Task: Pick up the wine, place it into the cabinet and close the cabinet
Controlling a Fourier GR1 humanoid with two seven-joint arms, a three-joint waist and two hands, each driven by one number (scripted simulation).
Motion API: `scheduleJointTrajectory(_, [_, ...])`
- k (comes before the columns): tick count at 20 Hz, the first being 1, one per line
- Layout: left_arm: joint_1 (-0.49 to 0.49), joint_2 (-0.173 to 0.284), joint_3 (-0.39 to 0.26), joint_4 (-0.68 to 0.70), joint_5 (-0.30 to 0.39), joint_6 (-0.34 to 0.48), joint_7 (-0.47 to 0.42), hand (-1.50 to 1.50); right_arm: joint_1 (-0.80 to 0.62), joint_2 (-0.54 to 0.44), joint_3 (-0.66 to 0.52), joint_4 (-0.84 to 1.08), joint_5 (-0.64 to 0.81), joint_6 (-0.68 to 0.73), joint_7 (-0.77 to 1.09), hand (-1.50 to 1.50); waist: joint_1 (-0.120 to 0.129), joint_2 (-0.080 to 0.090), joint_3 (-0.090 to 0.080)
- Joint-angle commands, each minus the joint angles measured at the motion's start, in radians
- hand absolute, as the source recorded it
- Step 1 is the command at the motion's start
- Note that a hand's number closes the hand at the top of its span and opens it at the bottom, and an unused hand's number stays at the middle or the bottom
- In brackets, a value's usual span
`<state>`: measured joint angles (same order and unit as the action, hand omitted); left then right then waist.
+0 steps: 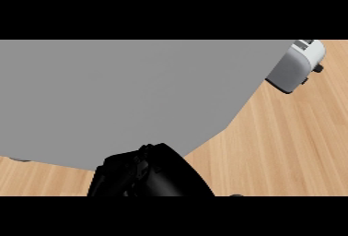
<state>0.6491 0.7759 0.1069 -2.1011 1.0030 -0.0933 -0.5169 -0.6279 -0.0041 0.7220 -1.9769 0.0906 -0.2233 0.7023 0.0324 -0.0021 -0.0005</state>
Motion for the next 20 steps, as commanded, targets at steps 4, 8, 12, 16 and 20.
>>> scheduleJointTrajectory(4, [0.025, -0.008, 0.104, -0.022, 0.062, -0.058, 0.074, -1.50, -0.230, 0.004, -0.162, 0.278, -0.090, -0.036, -0.074, 1.50, 0.001, 0.003, 0.000])
scheduleJointTrajectory(8, [0.002, -0.031, 0.087, -0.073, 0.011, -0.002, 0.122, -1.50, -0.281, 0.004, -0.196, 0.431, -0.088, -0.014, -0.162, 1.50, -0.008, 0.005, 0.000])
scheduleJointTrajectory(12, [0.036, -0.045, 0.100, -0.101, 0.018, -0.029, 0.170, -1.50, -0.285, -0.034, -0.300, 0.503, -0.060, 0.067, -0.245, 1.50, -0.008, 0.004, 0.001])
scheduleJointTrajectory(16, [-0.062, -0.069, 0.013, -0.051, -0.042, -0.020, 0.196, -1.50, -0.339, 0.004, -0.348, 0.689, -0.060, 0.056, -0.374, 1.50, -0.012, 0.008, 0.000])
scheduleJointTrajectory(20, [-0.166, -0.096, -0.068, -0.032, -0.063, 0.053, 0.228, -1.50, -0.365, -0.072, -0.435, 0.687, -0.105, 0.147, -0.356, 1.50, -0.035, 0.010, 0.000])
